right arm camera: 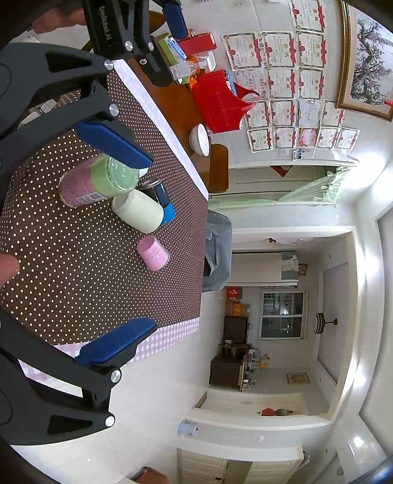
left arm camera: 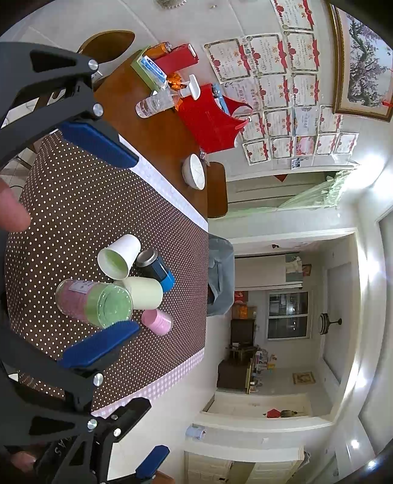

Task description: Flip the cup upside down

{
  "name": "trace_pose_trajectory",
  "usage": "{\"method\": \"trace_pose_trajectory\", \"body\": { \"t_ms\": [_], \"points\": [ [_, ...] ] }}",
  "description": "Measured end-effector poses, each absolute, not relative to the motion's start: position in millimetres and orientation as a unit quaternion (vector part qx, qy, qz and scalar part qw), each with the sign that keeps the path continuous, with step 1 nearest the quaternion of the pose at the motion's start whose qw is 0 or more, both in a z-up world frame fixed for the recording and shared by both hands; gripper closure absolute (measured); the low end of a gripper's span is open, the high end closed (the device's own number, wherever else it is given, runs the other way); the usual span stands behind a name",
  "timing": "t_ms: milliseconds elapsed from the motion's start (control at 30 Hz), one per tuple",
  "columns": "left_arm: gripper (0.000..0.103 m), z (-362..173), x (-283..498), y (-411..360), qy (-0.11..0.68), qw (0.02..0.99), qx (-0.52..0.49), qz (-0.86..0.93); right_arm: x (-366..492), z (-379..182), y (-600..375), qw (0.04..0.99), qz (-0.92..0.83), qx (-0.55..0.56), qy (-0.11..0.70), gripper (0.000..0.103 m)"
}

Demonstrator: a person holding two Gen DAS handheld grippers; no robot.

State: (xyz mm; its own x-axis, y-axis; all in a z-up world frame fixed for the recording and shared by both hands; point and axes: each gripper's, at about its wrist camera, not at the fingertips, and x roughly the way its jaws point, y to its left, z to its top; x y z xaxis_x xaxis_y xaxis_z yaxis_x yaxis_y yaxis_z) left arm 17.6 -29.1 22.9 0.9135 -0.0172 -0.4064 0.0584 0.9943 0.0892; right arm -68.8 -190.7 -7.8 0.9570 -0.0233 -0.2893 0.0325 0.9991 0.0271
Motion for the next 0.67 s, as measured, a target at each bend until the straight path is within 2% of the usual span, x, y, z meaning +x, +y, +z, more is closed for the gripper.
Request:
{"method": "trace_pose_trajectory", "body": {
  "t_ms": [667],
  "points": [
    [0.004, 20.6, 20.9, -29.3, 0.216, 0.975, 0.046, -0.019, -64.8, -11.2, -187.8, 0.989, -0.010, 0.015, 0.150, 0.006]
  ]
}}
